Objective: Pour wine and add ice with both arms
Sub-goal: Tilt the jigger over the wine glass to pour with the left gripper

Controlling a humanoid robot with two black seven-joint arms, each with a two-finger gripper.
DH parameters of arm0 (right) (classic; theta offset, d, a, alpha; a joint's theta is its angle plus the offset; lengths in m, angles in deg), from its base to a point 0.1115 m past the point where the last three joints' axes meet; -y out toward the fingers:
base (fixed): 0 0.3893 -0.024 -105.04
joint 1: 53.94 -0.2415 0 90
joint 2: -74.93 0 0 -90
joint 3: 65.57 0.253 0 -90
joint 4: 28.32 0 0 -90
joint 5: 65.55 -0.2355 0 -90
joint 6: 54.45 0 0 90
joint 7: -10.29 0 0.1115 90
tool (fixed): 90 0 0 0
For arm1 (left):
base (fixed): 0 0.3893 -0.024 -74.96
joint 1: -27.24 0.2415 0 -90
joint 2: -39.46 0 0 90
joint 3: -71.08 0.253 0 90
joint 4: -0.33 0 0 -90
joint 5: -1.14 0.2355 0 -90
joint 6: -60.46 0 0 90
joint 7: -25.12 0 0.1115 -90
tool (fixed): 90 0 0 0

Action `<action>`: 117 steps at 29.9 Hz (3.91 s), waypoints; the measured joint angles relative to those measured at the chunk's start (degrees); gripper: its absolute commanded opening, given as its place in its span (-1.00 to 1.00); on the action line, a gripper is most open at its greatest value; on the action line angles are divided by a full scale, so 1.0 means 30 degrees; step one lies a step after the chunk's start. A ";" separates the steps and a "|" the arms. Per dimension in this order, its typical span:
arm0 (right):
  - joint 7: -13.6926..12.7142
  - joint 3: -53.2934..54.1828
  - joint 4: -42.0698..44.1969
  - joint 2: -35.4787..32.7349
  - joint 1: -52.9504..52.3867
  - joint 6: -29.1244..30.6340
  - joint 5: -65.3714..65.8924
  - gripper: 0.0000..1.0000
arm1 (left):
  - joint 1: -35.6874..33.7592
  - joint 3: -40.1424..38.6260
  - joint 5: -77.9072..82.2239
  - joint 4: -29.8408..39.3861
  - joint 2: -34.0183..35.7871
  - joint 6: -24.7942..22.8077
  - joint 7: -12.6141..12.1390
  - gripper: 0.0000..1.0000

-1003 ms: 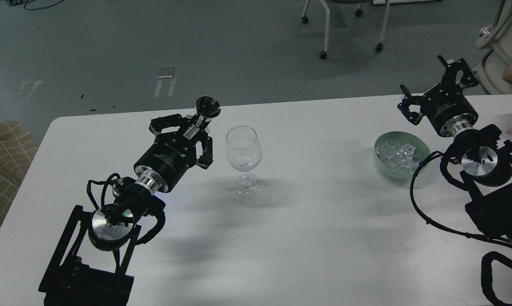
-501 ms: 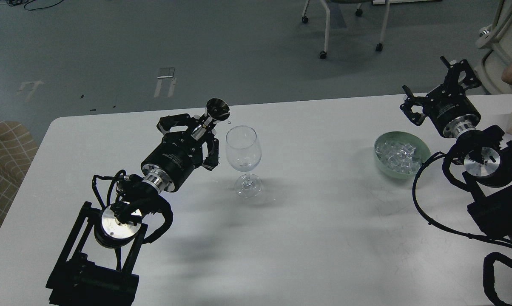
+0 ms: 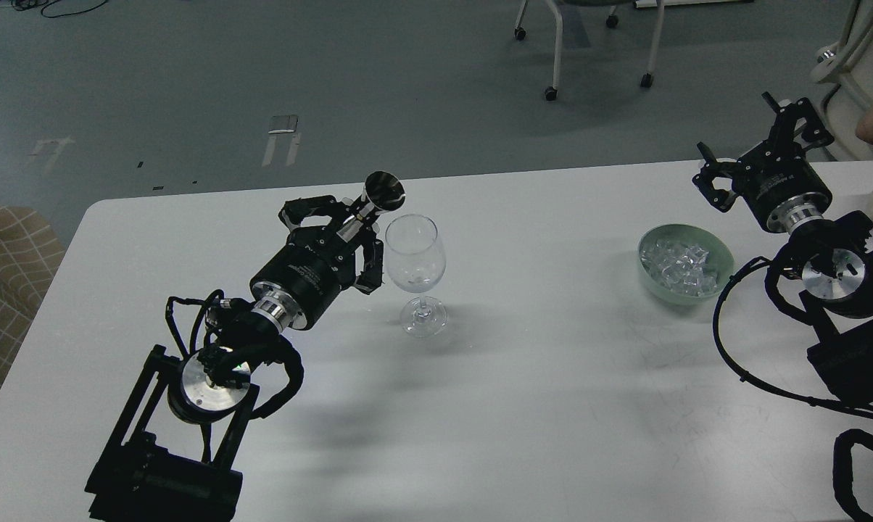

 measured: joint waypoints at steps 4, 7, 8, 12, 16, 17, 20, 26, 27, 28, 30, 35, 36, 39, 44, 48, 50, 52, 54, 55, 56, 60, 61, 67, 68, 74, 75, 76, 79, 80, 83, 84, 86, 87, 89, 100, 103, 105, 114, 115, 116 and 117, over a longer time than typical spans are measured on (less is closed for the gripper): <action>0.0021 0.0013 0.0000 -0.0002 0.0001 0.0121 -0.0001 1.00 | -0.0015 0.0296 0.0924 0.0000 0.0002 -0.0003 0.0001 -0.77; 0.0026 0.0064 0.0000 -0.0002 0.0024 0.0141 -0.0001 1.00 | -0.0024 0.0334 0.1035 -0.0001 0.0002 -0.0028 0.0001 -0.77; 0.0028 0.0100 0.0001 -0.0003 0.0026 0.0146 -0.0001 1.00 | -0.0051 0.0338 0.1041 -0.0001 0.0002 -0.0029 0.0001 -0.77; 0.0031 0.0178 0.0000 -0.0024 0.0028 0.0262 -0.0001 1.00 | -0.0336 0.0340 0.1043 -0.0064 0.0003 -0.0038 -0.0002 -0.77; 0.0031 0.0185 0.0001 -0.0024 0.0029 0.0305 -0.0001 1.00 | -0.0617 0.0341 0.1025 -0.0102 0.0003 -0.0060 -0.0117 -0.77; 0.0031 0.0184 0.0006 -0.0024 0.0028 0.0322 -0.0001 1.00 | -0.0688 0.0341 0.1025 -0.0102 0.0001 -0.0061 -0.0178 -0.77; 0.0031 0.0185 0.0018 -0.0013 0.0029 0.0373 -0.0001 1.00 | -0.0814 0.0341 0.1050 -0.0101 0.0002 -0.0061 -0.0346 -0.77; 0.0031 0.0193 0.0026 -0.0067 0.0029 0.0396 0.0000 1.00 | -0.1061 0.0372 0.1074 -0.0078 0.0148 -0.0363 -0.0396 -0.76; 0.0031 0.0205 0.0026 -0.0098 0.0029 0.0399 -0.0001 1.00 | -0.1070 0.0372 0.1077 -0.0077 0.0229 -0.0491 -0.0403 -0.76; 0.0031 0.0211 0.0025 -0.0123 0.0032 0.0401 -0.0001 1.00 | -0.1108 0.0373 0.1077 -0.0077 0.0333 -0.0562 -0.0407 -0.76; 0.0031 0.0213 0.0025 -0.0138 0.0050 0.0406 -0.0001 1.00 | -0.1212 0.0372 0.1077 -0.0076 0.0523 -0.0648 -0.0408 -0.76; 0.0031 0.0250 0.0016 -0.0151 0.0058 0.0411 -0.0001 1.00 | -0.1300 0.0373 0.1077 -0.0171 0.1102 -0.0726 -0.0407 -0.76; 0.0031 0.0257 0.0008 -0.0151 0.0058 0.0411 -0.0001 1.00 | -0.1310 0.0373 0.1078 -0.0179 0.1200 -0.0774 -0.0407 -0.76; 0.0031 0.0283 0.0005 -0.0150 0.0058 0.0411 -0.0001 1.00 | -0.1338 0.0395 0.1104 -0.0245 0.1535 -0.1038 -0.0405 -0.76; 0.0031 0.0299 0.0005 -0.0151 0.0058 0.0411 -0.0001 1.00 | -0.1326 0.0401 0.1177 -0.0383 0.2162 -0.1469 -0.0390 -0.76; 0.0031 0.0309 0.0005 -0.0151 0.0058 0.0411 -0.0001 1.00 | -0.1329 0.0426 0.1331 -0.0377 0.2245 -0.1607 -0.0483 -0.76; 0.0031 0.0321 0.0005 -0.0151 0.0058 0.0411 -0.0001 1.00 | -0.1409 0.0434 0.1663 -0.0373 0.2272 -0.1616 -0.0539 -0.76; 0.0031 0.0330 0.0005 -0.0151 0.0061 0.0411 -0.0001 1.00 | -0.1488 0.0453 0.2000 -0.0373 0.2370 -0.1622 -0.0589 -0.76; 0.0031 0.0350 0.0005 -0.0151 0.0077 0.0411 -0.0014 1.00 | -0.1559 0.0647 0.2157 -0.0374 0.2469 -0.1622 -0.0643 -0.76; 0.0031 0.0380 0.0005 -0.0151 0.0086 0.0410 -0.0016 1.00 | -0.1601 0.0741 0.2189 -0.0374 0.2504 -0.1622 -0.0669 -0.76; 0.0031 0.0414 0.0006 -0.0150 0.0097 0.0411 -0.0017 1.00 | -0.1629 0.0887 0.2254 -0.0376 0.2575 -0.1622 -0.0700 -0.76; 0.0031 0.0491 0.0005 -0.0159 0.0152 0.0411 -0.0017 1.00 | -0.1635 0.1178 0.2840 -0.0411 0.3019 -0.1642 -0.0718 -0.76; 0.0031 0.0494 0.0005 -0.0192 0.0163 0.0412 -0.0018 1.00 | -0.1635 0.1201 0.2906 -0.0410 0.3025 -0.1648 -0.0731 -0.76; 0.0031 0.0571 0.0005 -0.0265 0.0176 0.0437 -0.0030 1.00 | -0.2103 0.1507 0.3049 -0.0331 0.3029 -0.1656 -0.0995 -0.76; 0.0031 0.0584 0.0005 -0.0269 0.0176 0.0437 -0.0030 1.00 | -0.2194 0.1536 0.3074 -0.0332 0.3061 -0.1656 -0.1008 -0.76; 0.0031 0.0645 0.0014 -0.0357 0.0315 0.0672 -0.0030 1.00 | -0.2330 0.1638 0.3231 -0.0445 0.3331 -0.1656 -0.1051 -0.76; 0.0031 0.0650 0.0018 -0.0399 0.0351 0.0713 -0.0030 1.00 | -0.2331 0.1663 0.3281 -0.0449 0.3405 -0.1656 -0.1052 -0.76; 0.0031 0.0655 0.0020 -0.0432 0.0378 0.0740 -0.0031 1.00 | -0.2334 0.1677 0.3366 -0.0451 0.3496 -0.1673 -0.1053 -0.76; 0.0031 0.0656 0.0032 -0.0460 0.0424 0.0757 -0.0030 1.00 | -0.2334 0.1698 0.3881 -0.0475 0.3917 -0.1998 -0.1054 -0.76; 0.0031 0.0656 0.0034 -0.0465 0.0432 0.0757 -0.0031 1.00 | -0.2325 0.1697 0.4088 -0.0480 0.4069 -0.2147 -0.1055 -0.76; 0.0031 0.0656 0.0035 -0.0466 0.0436 0.0759 -0.0030 1.00 | -0.2288 0.1697 0.4541 -0.0485 0.4308 -0.2585 -0.1055 -0.76; 0.0031 0.0656 0.0034 -0.0466 0.0437 0.0759 -0.0031 1.00 | -0.2288 0.1697 0.4630 -0.0485 0.4332 -0.2722 -0.1055 -0.76; 0.0030 0.0746 0.0033 -0.0465 0.0439 0.0775 -0.0031 1.00 | -0.2289 0.1696 0.4708 -0.0485 0.4355 -0.2857 -0.1055 -0.76; 0.0030 0.0784 0.0031 -0.0464 0.0439 0.0779 -0.0030 1.00 | -0.2293 0.1695 0.4727 -0.0485 0.4359 -0.2901 -0.1055 -0.76; 0.0030 0.0843 0.0021 -0.0460 0.0440 0.0786 -0.0031 1.00 | -0.2331 0.1692 0.4743 -0.0485 0.4365 -0.2944 -0.1056 -0.76; 0.0030 0.0914 0.0007 -0.0445 0.0440 0.0791 -0.0031 1.00 | -0.2453 0.1777 0.6456 -0.0485 0.4369 -0.3962 -0.1167 -0.76; 0.0030 0.0970 0.0007 -0.0459 0.0448 0.0791 -0.0031 1.00 | -0.2554 0.1847 0.6872 -0.0485 0.4388 -0.4073 -0.1177 -0.76; 0.0030 0.1010 0.0007 -0.0468 0.0488 0.0802 -0.0030 1.00 | -0.2645 0.1897 0.7143 -0.0509 0.4395 -0.4100 -0.1194 -0.76; 0.0030 0.1034 0.0007 -0.0473 0.0604 0.0855 -0.0030 1.00 | -0.3173 0.2669 0.8114 -0.0657 0.5532 -0.4112 -0.1316 -0.76; 0.0030 0.1034 0.0007 -0.0472 0.0627 0.0875 -0.0030 1.00 | -0.3260 0.2832 0.8260 -0.0657 0.5665 -0.4112 -0.1329 -0.76; 0.0030 0.1034 0.0008 -0.0472 0.0650 0.0902 -0.0030 1.00 | -0.3339 0.3000 0.8433 -0.0658 0.5734 -0.4113 -0.1344 -0.76; 0.0029 0.1034 0.0008 -0.0472 0.0663 0.0930 -0.0030 1.00 | -0.3388 0.3100 0.8589 -0.0658 0.5768 -0.4113 -0.1374 -0.76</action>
